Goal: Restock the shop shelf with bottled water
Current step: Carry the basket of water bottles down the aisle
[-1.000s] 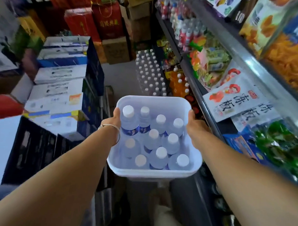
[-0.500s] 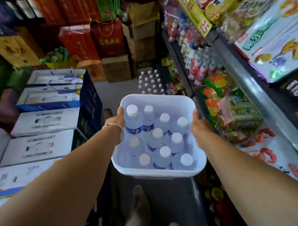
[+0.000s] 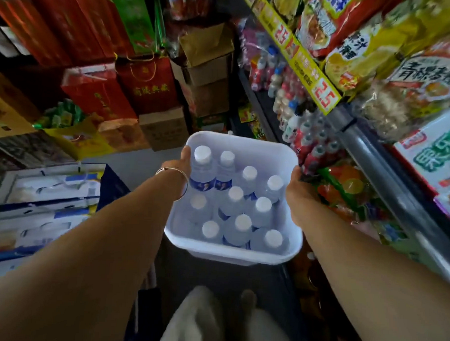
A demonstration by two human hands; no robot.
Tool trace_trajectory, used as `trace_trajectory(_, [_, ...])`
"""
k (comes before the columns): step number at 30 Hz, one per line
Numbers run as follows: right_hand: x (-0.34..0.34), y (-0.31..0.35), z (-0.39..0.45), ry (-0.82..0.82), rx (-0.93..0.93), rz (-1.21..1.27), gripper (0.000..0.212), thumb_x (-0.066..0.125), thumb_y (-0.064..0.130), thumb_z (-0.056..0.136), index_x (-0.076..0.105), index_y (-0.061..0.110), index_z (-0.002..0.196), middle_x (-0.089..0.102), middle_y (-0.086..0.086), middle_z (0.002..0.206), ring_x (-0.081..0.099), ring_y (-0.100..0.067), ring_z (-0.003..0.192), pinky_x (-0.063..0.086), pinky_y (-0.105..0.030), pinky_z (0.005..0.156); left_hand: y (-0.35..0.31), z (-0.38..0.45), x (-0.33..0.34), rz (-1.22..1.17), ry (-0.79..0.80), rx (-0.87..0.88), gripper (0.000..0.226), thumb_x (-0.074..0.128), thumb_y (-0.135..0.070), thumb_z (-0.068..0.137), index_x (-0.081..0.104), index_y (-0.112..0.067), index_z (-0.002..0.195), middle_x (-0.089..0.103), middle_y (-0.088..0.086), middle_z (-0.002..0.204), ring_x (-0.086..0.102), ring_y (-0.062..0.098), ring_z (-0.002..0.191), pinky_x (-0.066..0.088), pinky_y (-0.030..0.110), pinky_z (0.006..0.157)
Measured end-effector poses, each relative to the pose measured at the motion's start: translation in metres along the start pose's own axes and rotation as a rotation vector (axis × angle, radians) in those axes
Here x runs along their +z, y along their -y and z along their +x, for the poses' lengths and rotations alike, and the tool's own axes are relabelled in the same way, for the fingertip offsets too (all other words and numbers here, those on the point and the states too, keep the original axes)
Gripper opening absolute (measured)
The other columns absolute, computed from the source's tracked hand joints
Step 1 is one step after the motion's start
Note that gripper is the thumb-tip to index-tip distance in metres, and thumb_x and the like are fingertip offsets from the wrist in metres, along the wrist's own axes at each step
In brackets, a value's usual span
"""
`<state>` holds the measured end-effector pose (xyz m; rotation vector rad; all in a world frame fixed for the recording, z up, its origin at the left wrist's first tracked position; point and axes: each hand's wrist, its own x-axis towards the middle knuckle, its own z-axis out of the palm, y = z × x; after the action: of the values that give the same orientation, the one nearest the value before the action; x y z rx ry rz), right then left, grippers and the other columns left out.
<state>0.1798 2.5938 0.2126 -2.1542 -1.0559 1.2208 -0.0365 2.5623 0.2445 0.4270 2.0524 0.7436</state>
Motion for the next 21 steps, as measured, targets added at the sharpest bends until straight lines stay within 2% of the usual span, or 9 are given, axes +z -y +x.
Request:
trace_trajectory(4, [0.018, 0.036, 0.034, -0.075, 0.057, 0.040, 0.065, 0.026, 0.049, 0.100, 0.023, 0.004, 0.147, 0.019, -0.018, 0.155, 0.024, -0.034, 0.139, 0.021, -0.038, 0.112, -0.042, 0.042, 0.003, 0.043, 0.046, 0.010, 0.080, 0.029, -0.072, 0.084, 0.046, -0.012, 0.134, 0.052, 0.014, 0.132, 0.050, 0.033, 0.118, 0.034, 0.045, 0.104])
trace_trajectory(8, [0.045, 0.063, 0.069, -0.143, 0.154, 0.139, 0.076, 0.033, 0.058, 0.094, 0.021, 0.006, 0.148, 0.014, -0.019, 0.155, 0.019, -0.036, 0.141, 0.020, -0.045, 0.116, -0.084, 0.096, 0.014, 0.128, 0.106, 0.074, 0.074, 0.028, -0.065, 0.089, 0.048, -0.008, 0.133, 0.050, 0.015, 0.135, 0.047, 0.033, 0.121, 0.031, 0.043, 0.105])
trace_trajectory(12, [0.065, 0.085, 0.090, -0.272, 0.211, 0.193, 0.076, 0.036, 0.054, 0.095, 0.014, 0.006, 0.150, 0.007, -0.016, 0.157, 0.011, -0.032, 0.144, 0.012, -0.040, 0.118, -0.126, 0.144, 0.021, 0.255, 0.186, 0.133, 0.077, 0.028, -0.065, 0.090, 0.048, -0.003, 0.132, 0.049, 0.018, 0.135, 0.046, 0.036, 0.122, 0.030, 0.042, 0.105])
trace_trajectory(14, [0.071, 0.094, 0.101, -0.295, 0.217, 0.187, 0.070, 0.031, 0.049, 0.098, 0.016, 0.004, 0.149, 0.009, -0.018, 0.157, 0.013, -0.032, 0.144, 0.012, -0.036, 0.117, -0.146, 0.164, 0.025, 0.305, 0.224, 0.145, 0.081, 0.026, -0.067, 0.088, 0.047, -0.004, 0.133, 0.048, 0.018, 0.136, 0.045, 0.037, 0.124, 0.029, 0.042, 0.108])
trace_trajectory(16, [0.076, 0.103, 0.108, -0.279, 0.246, 0.232, 0.066, 0.030, 0.046, 0.100, 0.022, 0.001, 0.147, 0.015, -0.020, 0.155, 0.019, -0.034, 0.142, 0.015, -0.037, 0.116, -0.165, 0.178, 0.031, 0.322, 0.256, 0.150, 0.077, 0.025, -0.064, 0.090, 0.043, -0.005, 0.137, 0.044, 0.017, 0.140, 0.041, 0.036, 0.128, 0.027, 0.041, 0.109])
trace_trajectory(19, [0.088, 0.110, 0.117, -0.369, 0.287, 0.273, 0.070, 0.029, 0.055, 0.096, 0.024, 0.008, 0.148, 0.018, -0.016, 0.156, 0.021, -0.034, 0.141, 0.018, -0.041, 0.116, -0.187, 0.193, 0.043, 0.349, 0.282, 0.219, 0.070, 0.026, -0.057, 0.094, 0.035, -0.007, 0.142, 0.037, 0.016, 0.146, 0.034, 0.034, 0.133, 0.024, 0.038, 0.110])
trace_trajectory(21, [0.091, 0.110, 0.126, -0.365, 0.314, 0.313, 0.069, 0.027, 0.056, 0.096, 0.024, 0.011, 0.149, 0.019, -0.015, 0.156, 0.023, -0.034, 0.141, 0.019, -0.040, 0.116, -0.194, 0.206, 0.050, 0.365, 0.286, 0.243, 0.072, 0.029, -0.058, 0.093, 0.037, -0.005, 0.140, 0.039, 0.017, 0.145, 0.037, 0.035, 0.132, 0.027, 0.038, 0.109])
